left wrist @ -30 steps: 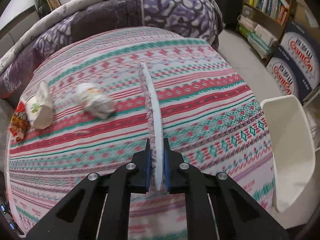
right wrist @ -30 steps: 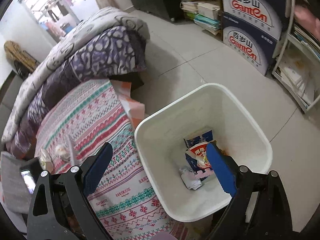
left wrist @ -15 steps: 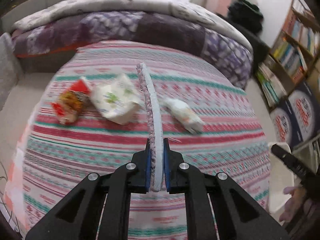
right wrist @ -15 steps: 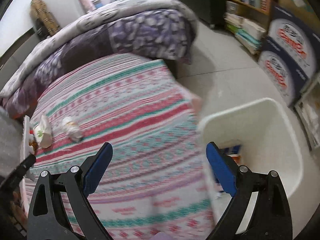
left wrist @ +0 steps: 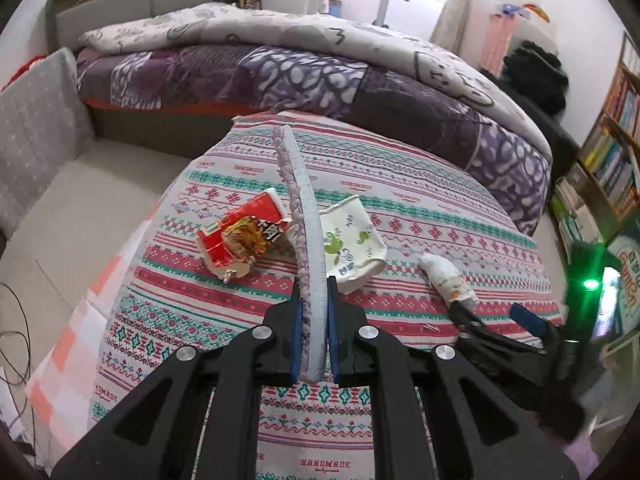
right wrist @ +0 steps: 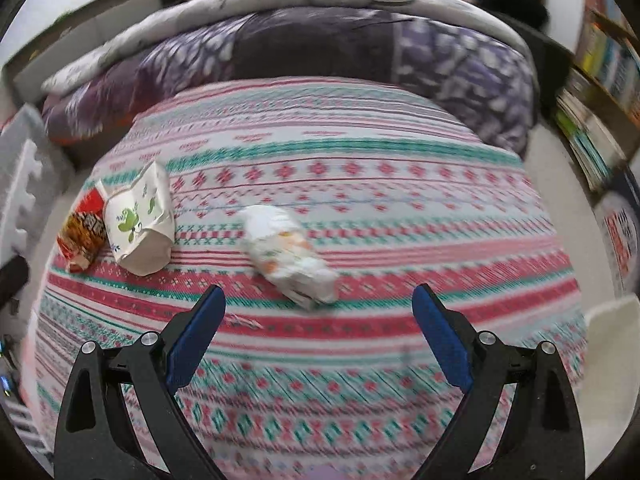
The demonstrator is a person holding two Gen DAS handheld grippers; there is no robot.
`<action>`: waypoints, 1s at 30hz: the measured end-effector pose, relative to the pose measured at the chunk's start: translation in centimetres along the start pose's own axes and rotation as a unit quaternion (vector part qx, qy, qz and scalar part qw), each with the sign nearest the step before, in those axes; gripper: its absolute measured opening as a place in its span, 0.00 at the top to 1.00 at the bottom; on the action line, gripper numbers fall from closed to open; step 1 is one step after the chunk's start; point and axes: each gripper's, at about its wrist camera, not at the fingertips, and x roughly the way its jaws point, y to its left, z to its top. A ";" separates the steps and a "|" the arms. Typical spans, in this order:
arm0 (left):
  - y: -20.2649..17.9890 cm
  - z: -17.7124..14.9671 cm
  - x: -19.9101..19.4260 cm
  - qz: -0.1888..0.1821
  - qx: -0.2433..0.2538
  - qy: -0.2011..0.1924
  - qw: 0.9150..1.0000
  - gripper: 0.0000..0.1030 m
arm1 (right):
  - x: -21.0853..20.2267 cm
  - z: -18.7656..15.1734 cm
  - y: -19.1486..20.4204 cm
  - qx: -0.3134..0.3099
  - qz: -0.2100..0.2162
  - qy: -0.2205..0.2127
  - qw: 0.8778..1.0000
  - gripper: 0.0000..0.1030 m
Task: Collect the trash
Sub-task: 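Grasp the white wrapped bundle with the right tool while the left tool holds the strip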
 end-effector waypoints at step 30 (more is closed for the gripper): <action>2.0 0.0 -0.2 -0.009 -0.045 0.003 0.999 0.90 | -3.6 2.8 4.4 -0.069 -0.057 -0.051 0.995 0.59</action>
